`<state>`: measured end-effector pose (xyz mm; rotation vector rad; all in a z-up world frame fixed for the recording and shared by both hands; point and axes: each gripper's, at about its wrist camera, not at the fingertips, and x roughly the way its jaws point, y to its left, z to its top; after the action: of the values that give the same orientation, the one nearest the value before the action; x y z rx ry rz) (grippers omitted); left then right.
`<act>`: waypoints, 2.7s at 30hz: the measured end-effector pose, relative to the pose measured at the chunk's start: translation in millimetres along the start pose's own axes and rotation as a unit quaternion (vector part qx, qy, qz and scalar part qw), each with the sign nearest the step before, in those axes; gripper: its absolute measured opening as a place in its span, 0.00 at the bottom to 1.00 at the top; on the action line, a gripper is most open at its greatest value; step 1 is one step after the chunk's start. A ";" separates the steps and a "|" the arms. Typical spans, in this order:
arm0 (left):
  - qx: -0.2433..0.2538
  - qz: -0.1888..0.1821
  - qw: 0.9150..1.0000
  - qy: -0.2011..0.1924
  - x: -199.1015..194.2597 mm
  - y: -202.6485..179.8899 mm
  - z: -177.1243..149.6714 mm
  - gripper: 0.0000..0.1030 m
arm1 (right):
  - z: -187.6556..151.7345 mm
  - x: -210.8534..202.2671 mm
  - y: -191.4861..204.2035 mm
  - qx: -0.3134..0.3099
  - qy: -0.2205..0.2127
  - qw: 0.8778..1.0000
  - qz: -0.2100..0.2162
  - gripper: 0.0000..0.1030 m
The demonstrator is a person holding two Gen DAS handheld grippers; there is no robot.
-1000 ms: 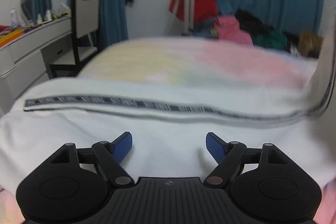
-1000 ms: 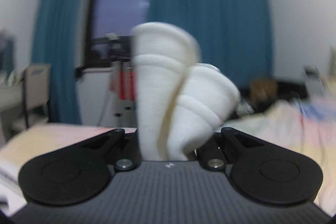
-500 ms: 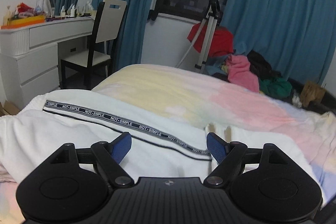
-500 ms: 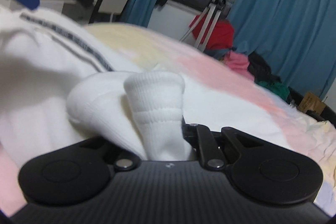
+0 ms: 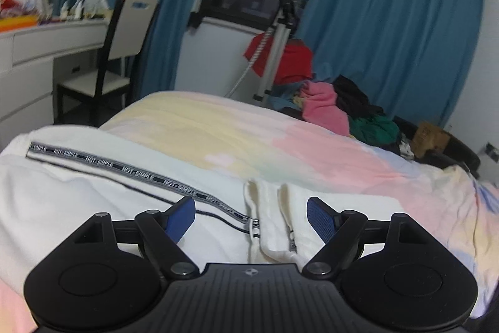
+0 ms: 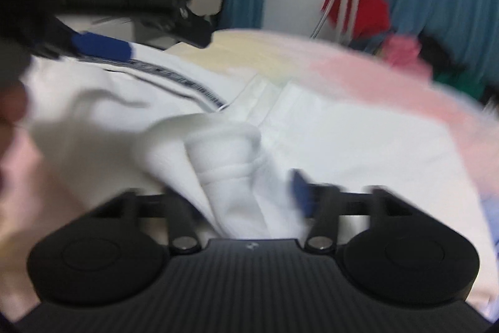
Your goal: Fold clothes
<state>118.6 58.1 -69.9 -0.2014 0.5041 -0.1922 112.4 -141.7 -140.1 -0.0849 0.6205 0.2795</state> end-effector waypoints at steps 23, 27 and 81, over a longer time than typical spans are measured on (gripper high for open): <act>0.126 0.059 0.986 0.097 23.6 -39.3 -73.7 0.79 | -28.1 -24.0 -117.8 0.190 0.025 0.975 -0.116 0.75; 0.131 0.059 0.985 0.090 22.9 -39.7 -75.5 0.79 | -28.4 -23.6 -117.3 0.192 0.024 0.974 -0.117 0.75; -0.164 0.181 0.958 -0.150 -61.0 100.8 57.6 0.26 | -12.3 -15.8 -55.9 0.140 0.030 0.990 -0.011 0.77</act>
<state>108.1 177.5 -16.6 -0.4490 0.2594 0.2812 109.0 -201.0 -141.1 0.1701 0.7127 0.1678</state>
